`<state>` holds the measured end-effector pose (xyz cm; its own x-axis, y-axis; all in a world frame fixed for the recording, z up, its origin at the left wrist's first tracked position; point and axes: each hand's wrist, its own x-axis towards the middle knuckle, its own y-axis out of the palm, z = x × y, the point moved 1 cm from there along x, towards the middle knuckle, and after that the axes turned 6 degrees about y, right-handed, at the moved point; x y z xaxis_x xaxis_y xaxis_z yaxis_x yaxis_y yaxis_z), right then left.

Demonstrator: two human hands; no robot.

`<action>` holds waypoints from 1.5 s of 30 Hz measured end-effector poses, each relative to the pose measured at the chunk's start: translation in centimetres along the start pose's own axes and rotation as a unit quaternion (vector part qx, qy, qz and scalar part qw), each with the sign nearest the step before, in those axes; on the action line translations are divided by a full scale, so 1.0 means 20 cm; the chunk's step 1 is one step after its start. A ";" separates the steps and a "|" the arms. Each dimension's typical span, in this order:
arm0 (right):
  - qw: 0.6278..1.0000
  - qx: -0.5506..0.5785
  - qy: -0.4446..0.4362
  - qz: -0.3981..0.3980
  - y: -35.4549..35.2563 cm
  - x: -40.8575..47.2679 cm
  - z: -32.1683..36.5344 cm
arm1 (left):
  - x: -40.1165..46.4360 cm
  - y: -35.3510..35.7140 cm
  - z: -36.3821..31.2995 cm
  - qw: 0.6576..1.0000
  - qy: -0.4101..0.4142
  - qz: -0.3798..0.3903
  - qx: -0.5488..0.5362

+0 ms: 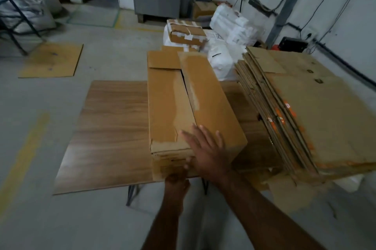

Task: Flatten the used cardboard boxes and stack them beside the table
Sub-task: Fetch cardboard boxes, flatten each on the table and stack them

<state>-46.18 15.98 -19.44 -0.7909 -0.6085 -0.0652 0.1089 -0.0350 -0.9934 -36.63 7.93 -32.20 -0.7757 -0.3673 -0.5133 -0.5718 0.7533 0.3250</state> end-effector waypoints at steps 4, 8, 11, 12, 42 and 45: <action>0.999 -0.010 0.021 0.022 -0.01 0.06 0.02 | 0.00 -0.06 -0.11 1.000 0.012 0.016 -0.018; 0.999 -0.012 0.035 0.017 -0.01 0.12 0.05 | 0.00 -0.15 -0.24 0.998 0.028 -0.059 0.003; 0.999 -0.003 0.022 0.047 -0.05 0.12 0.07 | -0.03 -0.21 -0.40 0.979 0.087 -0.187 0.010; 0.997 0.021 0.014 0.068 -0.09 0.11 0.06 | -0.04 -0.23 -0.47 0.966 0.120 -0.227 0.028; 0.825 0.464 0.323 0.010 -0.17 0.31 -0.22 | 0.90 0.39 -1.63 0.672 0.200 -0.201 0.684; 0.808 0.495 0.319 -0.002 -0.10 0.18 0.03 | 0.99 0.41 -1.58 0.653 0.210 -0.082 0.723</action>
<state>-48.92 13.41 -17.56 -0.9073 -0.0850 -0.4118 0.2843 -0.8456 -0.4518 -65.15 -10.44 -14.71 -0.9138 -0.3972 -0.0851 -0.0420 0.3008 -0.9528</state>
